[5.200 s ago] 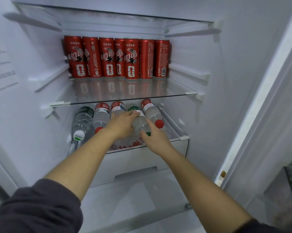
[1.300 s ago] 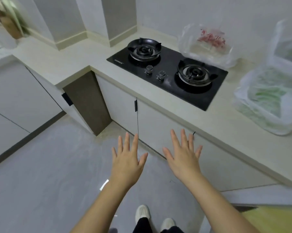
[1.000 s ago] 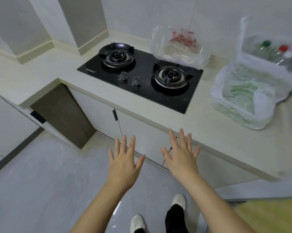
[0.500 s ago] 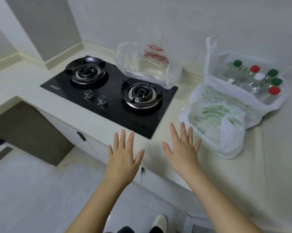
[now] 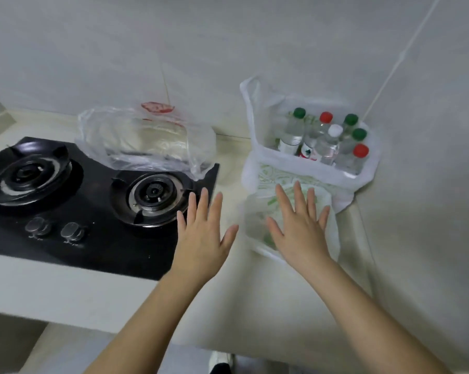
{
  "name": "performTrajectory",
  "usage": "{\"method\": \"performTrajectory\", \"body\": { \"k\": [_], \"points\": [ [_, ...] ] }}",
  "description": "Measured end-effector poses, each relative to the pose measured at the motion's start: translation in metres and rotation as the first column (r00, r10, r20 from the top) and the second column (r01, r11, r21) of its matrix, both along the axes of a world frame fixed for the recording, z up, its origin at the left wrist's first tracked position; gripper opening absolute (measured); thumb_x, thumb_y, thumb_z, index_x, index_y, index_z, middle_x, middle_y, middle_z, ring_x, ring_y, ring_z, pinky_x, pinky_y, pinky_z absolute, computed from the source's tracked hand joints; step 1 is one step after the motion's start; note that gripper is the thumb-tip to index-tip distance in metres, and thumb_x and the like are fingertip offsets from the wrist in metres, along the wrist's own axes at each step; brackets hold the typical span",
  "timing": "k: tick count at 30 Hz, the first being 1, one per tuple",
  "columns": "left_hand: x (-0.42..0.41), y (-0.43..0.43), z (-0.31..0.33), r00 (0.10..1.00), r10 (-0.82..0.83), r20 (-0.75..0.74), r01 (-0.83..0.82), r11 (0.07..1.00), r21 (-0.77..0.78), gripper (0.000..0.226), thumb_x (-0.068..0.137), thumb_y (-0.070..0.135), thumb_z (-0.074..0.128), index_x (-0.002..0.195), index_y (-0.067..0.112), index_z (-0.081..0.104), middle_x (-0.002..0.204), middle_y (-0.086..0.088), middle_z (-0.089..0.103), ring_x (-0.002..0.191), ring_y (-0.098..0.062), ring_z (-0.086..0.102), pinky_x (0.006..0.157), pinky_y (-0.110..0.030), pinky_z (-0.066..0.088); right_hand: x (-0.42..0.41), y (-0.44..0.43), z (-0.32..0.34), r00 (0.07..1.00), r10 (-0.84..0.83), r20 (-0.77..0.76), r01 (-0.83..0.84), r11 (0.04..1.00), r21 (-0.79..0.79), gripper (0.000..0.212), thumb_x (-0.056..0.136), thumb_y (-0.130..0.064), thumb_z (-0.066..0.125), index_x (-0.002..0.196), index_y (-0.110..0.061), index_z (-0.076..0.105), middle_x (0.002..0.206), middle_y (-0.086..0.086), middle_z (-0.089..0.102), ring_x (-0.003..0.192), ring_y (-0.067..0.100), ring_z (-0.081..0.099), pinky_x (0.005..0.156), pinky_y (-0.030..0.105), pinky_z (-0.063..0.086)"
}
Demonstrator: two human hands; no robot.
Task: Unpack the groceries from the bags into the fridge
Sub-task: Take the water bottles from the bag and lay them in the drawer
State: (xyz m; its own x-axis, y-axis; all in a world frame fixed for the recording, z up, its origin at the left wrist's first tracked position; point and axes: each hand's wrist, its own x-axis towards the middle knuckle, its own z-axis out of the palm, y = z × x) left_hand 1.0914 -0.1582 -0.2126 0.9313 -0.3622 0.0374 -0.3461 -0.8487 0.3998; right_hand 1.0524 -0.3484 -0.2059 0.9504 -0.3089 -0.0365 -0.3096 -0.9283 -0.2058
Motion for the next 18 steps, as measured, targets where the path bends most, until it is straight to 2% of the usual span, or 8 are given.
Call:
{"method": "performTrajectory", "body": {
  "k": [2, 4, 7, 11, 14, 18],
  "points": [
    [0.025, -0.02, 0.008, 0.993, -0.1, 0.054, 0.1, 0.995, 0.008, 0.085, 0.083, 0.067, 0.005, 0.155, 0.022, 0.009, 0.163, -0.006, -0.001, 0.15, -0.027, -0.009, 0.119, -0.051, 0.004, 0.014, -0.017, 0.008, 0.998, -0.064, 0.017, 0.064, 0.998, -0.023, 0.067, 0.1, -0.052, 0.029, 0.154, -0.035, -0.007, 0.162, 0.003, -0.02, 0.147, 0.031, -0.022, 0.116, 0.062, -0.006],
    [0.051, -0.04, 0.017, 0.977, -0.172, 0.124, 0.169, 0.985, 0.031, 0.084, 0.085, 0.065, 0.006, 0.155, 0.02, 0.013, 0.163, -0.009, 0.004, 0.15, -0.031, -0.004, 0.119, -0.054, 0.007, 0.03, -0.035, 0.015, 0.993, -0.112, 0.035, 0.114, 0.993, -0.042, 0.067, 0.1, -0.052, 0.03, 0.155, -0.034, -0.006, 0.162, 0.003, -0.018, 0.148, 0.031, -0.018, 0.117, 0.062, -0.004],
    [0.085, -0.073, 0.037, 0.95, -0.256, 0.181, 0.243, 0.966, 0.093, 0.08, 0.089, 0.062, 0.007, 0.155, 0.019, 0.01, 0.162, -0.012, 0.005, 0.149, -0.034, -0.002, 0.118, -0.052, 0.002, 0.052, -0.06, 0.025, 0.983, -0.164, 0.084, 0.167, 0.985, -0.039, 0.068, 0.1, -0.052, 0.032, 0.155, -0.035, -0.004, 0.163, 0.002, -0.016, 0.149, 0.03, -0.015, 0.116, 0.063, -0.003],
    [0.135, -0.124, 0.063, 0.899, -0.363, 0.245, 0.318, 0.926, 0.206, 0.07, 0.1, 0.052, 0.025, 0.155, 0.017, 0.001, 0.163, -0.011, -0.001, 0.149, -0.031, -0.01, 0.119, -0.049, -0.005, 0.092, -0.095, 0.036, 0.967, -0.214, 0.14, 0.222, 0.974, -0.049, 0.065, 0.1, -0.05, 0.034, 0.155, -0.034, 0.003, 0.164, 0.005, -0.01, 0.149, 0.032, -0.012, 0.116, 0.063, -0.002],
    [0.173, -0.165, 0.071, 0.876, -0.408, 0.257, 0.33, 0.896, 0.297, 0.07, 0.1, 0.05, 0.028, 0.155, 0.015, 0.002, 0.162, -0.013, 0.0, 0.149, -0.033, -0.009, 0.119, -0.05, -0.004, 0.122, -0.119, 0.041, 0.962, -0.232, 0.146, 0.244, 0.968, -0.067, 0.066, 0.1, -0.048, 0.036, 0.155, -0.032, 0.004, 0.164, 0.007, -0.005, 0.149, 0.035, -0.008, 0.115, 0.064, 0.001],
    [0.216, -0.212, 0.068, 0.85, -0.477, 0.223, 0.359, 0.834, 0.418, 0.067, 0.101, 0.046, 0.032, 0.154, 0.015, 0.006, 0.162, -0.014, 0.003, 0.149, -0.034, -0.003, 0.12, -0.052, 0.003, 0.151, -0.15, 0.04, 0.948, -0.31, 0.068, 0.317, 0.937, -0.149, 0.067, 0.099, -0.046, 0.039, 0.155, -0.031, 0.007, 0.164, 0.009, -0.003, 0.149, 0.037, -0.004, 0.116, 0.065, 0.006]
  ]
}}
